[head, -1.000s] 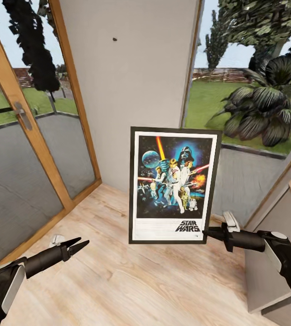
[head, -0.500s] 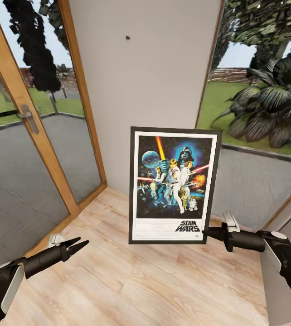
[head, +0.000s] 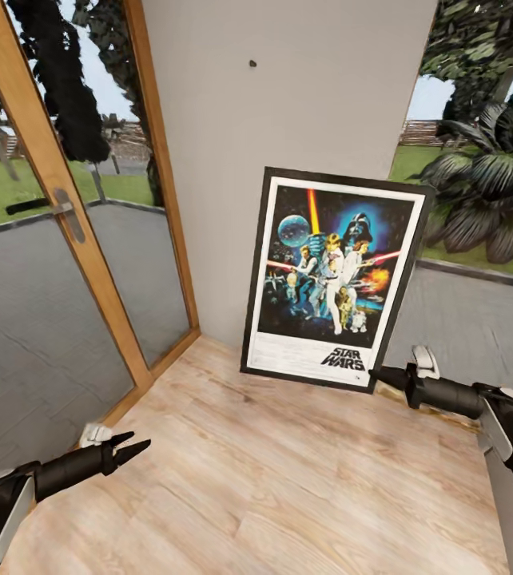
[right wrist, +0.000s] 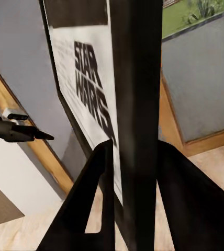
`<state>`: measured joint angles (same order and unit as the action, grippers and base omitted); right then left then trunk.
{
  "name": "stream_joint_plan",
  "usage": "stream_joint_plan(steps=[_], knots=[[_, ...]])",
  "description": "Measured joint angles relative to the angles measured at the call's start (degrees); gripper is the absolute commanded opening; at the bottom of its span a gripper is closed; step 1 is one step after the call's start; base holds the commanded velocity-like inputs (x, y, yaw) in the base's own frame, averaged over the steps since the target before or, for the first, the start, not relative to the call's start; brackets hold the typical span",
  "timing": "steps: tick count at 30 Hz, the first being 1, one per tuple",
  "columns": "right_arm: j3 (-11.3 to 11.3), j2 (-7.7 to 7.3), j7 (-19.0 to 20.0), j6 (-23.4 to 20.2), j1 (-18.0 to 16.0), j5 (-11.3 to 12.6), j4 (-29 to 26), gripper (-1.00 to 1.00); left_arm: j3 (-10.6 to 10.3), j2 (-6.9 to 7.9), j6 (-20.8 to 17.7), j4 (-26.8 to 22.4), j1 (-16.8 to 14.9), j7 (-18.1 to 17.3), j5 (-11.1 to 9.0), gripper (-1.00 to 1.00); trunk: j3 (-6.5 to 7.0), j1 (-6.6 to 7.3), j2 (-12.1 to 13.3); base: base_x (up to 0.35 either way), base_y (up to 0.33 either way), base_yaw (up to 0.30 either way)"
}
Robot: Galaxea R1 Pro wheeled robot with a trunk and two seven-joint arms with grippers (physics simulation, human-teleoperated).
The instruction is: Pick up the poster from the kitchen countertop and hang it on one of the wall nails in the kitchen.
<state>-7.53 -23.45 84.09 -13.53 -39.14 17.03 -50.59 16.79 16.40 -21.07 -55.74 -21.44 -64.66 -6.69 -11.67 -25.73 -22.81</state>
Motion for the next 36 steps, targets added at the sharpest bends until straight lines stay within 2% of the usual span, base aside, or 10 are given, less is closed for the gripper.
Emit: stream_joint_plan(steps=[2, 3, 4, 6, 8, 14, 15, 16, 24, 36], knots=[[-0.1, 0.0, -1.6, -2.3, 0.0, 0.0, -3.6, -1.0, -0.2, -0.52, 2.3, 0.1, 0.0, 0.2, 0.1, 1.0, -0.01, -0.01, 0.0, 0.053, 0.073, 0.0], [-0.3, -0.03, -3.0, -8.5, -0.4, 0.0, -9.3, -1.0, -0.6, -1.57, 8.7, 4.1, 0.0, 0.4, 0.1, 1.0, 0.0, -0.02, 0.0, 0.01, 0.014, 0.0], [-0.3, -0.03, -3.3, -9.5, -0.5, 0.0, -10.3, -1.0, -0.7, -1.71, 10.6, 5.6, 0.0, 0.5, 0.0, 1.0, -0.01, -0.01, 0.0, 0.006, 0.009, 0.0], [-0.3, -0.01, -4.6, -10.8, -1.0, 0.0, -10.9, -1.0, -0.8, -1.85, 13.1, 7.0, 0.0, 0.5, -0.1, 1.0, -0.01, -0.02, 0.0, 0.021, 0.008, 0.0], [-0.3, -0.01, -5.4, -12.3, -2.2, 0.1, -11.2, -1.0, -0.8, -1.98, 13.9, 7.4, 0.0, 0.6, -0.2, 1.0, -0.01, -0.01, 0.0, 0.096, 0.048, 0.0], [-0.3, -0.08, -6.7, -15.5, -5.5, 0.0, -11.6, -1.0, -0.7, -2.06, 14.5, 7.7, 0.0, 0.6, -0.2, 1.0, -0.01, -0.01, 0.0, 0.098, 0.055, 0.0], [-0.3, -0.14, -9.4, -16.1, -7.3, -0.1, -11.9, -1.0, -0.6, -2.06, 14.6, 7.7, 0.0, 0.6, -0.2, 1.0, 0.0, -0.02, 0.0, 0.01, 0.006, 0.0], [-0.3, -0.16, -10.0, -16.3, -7.8, 0.0, -12.1, -1.0, -0.6, -2.03, 14.6, 7.7, 0.0, 0.5, -0.2, 1.0, -0.01, -0.02, 0.0, 0.008, 0.005, 0.0], [-0.2, 0.05, -14.9, -16.5, -8.3, 0.0, -13.4, -1.0, -0.4, -1.99, 14.6, 7.7, 0.0, 0.4, -0.2, 1.0, 0.17, -0.02, 0.0, 0.001, 0.001, 0.0], [-0.2, 0.08, -15.7, -16.5, -8.4, 0.0, -13.5, -1.0, -0.3, -1.93, 14.6, 7.7, 0.0, 0.4, -0.2, 1.0, 1.26, -0.01, 0.0, 0.0, 0.0, 0.0]])
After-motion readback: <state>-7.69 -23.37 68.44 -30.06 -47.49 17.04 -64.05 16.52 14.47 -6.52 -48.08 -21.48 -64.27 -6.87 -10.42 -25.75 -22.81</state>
